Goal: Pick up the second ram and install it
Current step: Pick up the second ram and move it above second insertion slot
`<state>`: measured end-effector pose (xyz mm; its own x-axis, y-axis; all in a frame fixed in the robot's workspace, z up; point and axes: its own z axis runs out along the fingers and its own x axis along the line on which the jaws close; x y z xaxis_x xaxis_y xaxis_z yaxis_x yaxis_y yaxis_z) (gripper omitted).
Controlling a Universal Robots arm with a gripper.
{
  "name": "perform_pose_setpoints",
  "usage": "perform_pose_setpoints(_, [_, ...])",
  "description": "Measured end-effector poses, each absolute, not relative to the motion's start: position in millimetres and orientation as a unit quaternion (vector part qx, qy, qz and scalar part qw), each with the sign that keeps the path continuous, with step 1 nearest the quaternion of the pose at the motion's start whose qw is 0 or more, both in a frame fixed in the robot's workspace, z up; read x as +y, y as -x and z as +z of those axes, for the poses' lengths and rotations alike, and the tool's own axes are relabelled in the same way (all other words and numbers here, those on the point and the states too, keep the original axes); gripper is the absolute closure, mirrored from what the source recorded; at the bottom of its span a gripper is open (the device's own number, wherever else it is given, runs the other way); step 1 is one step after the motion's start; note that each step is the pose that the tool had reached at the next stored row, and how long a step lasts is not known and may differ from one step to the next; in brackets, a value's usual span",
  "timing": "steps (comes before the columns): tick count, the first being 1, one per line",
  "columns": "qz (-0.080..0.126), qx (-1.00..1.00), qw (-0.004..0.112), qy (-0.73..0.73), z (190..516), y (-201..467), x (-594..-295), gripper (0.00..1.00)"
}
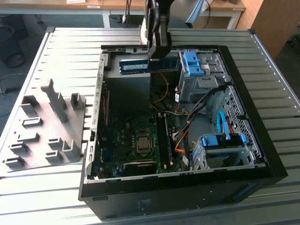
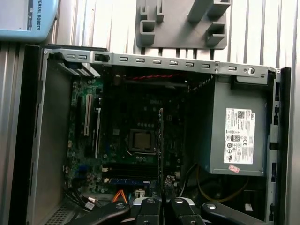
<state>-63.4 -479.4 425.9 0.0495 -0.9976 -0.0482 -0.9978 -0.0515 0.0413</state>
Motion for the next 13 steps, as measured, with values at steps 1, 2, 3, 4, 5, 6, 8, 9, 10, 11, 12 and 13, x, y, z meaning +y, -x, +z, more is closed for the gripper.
perform_pose_setpoints(1, [0.032, 0.689, 0.002, 0.724, 426, 61, -479, 0.86])
perform_pose_setpoints(2, [0.032, 0.689, 0.002, 0.724, 426, 59, -479, 0.86])
perform_pose_setpoints(3, [0.032, 0.689, 0.002, 0.724, 426, 56, -479, 0.86])
perform_pose_setpoints(4, [0.032, 0.689, 0.002, 0.724, 426, 54, -479, 0.86])
perform_pose_setpoints(5, [0.032, 0.689, 0.002, 0.724, 426, 52, -479, 0.86])
perform_pose_setpoints(6, [0.032, 0.689, 0.002, 0.724, 426, 49, -479, 0.86])
perform_pose_setpoints(8, [0.032, 0.689, 0.002, 0.724, 426, 45, -479, 0.86])
perform_pose_setpoints(9, [0.032, 0.689, 0.002, 0.724, 426, 42, -479, 0.86])
perform_pose_setpoints(10, [0.032, 0.689, 0.002, 0.724, 425, 40, -479, 0.86])
perform_pose_setpoints(11, [0.032, 0.689, 0.002, 0.724, 425, 38, -479, 0.86])
perform_pose_setpoints(12, [0.032, 0.689, 0.002, 0.724, 425, 35, -479, 0.86])
perform_pose_setpoints(13, [0.032, 0.689, 0.002, 0.724, 425, 33, -479, 0.86])
